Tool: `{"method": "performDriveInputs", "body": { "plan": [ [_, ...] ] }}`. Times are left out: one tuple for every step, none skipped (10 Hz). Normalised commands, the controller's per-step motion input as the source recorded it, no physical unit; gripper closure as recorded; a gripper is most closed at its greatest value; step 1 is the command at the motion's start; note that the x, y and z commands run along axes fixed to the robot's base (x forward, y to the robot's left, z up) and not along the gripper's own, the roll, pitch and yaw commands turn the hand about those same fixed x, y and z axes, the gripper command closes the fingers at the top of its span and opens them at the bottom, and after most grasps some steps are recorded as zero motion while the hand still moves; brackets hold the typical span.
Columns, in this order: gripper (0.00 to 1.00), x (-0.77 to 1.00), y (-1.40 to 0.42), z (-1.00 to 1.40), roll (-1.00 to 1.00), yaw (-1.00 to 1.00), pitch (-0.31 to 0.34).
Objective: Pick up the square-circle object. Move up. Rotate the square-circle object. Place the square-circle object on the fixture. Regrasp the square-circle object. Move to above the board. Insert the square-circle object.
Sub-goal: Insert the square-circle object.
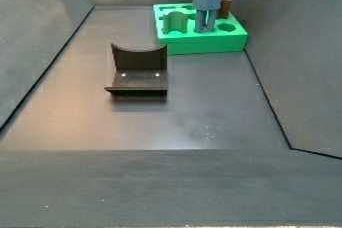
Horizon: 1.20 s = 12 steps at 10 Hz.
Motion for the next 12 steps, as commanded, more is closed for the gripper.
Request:
{"method": "performDriveInputs", "body": {
  "plan": [
    [1.0, 0.0, 0.0, 0.0, 0.0, -0.01, 0.0],
    [1.0, -0.38, -0.01, -0.03, 0.0, -0.28, -0.076],
    [1.0, -0.3, -0.06, -0.1, 0.03, -0.43, 0.0],
    [1.0, -0.11, -0.11, -0.09, 0.0, -0.45, -0.006],
    [1.0, 0.07, -0.02, -0.14, -0.01, -0.23, -0.024],
    [1.0, 0.16, -0.09, -0.52, 0.0, -0.19, -0.061],
    [1.0, 0.14, -0.08, -1.0, 0.03, -0.19, -0.067],
    [1.0, 0.09, 0.0, -1.0, 0.01, -0.12, -0.029],
    [1.0, 0.07, 0.0, -1.0, 0.0, 0.0, -0.011],
    [1.0, 0.12, 0.12, -1.0, 0.0, 0.01, -0.007],
    [1.0, 0.23, 0.09, -1.0, 0.0, 0.03, -0.046],
    [1.0, 0.08, -0.08, -0.82, -0.05, -0.01, -0.221]
  ]
}}
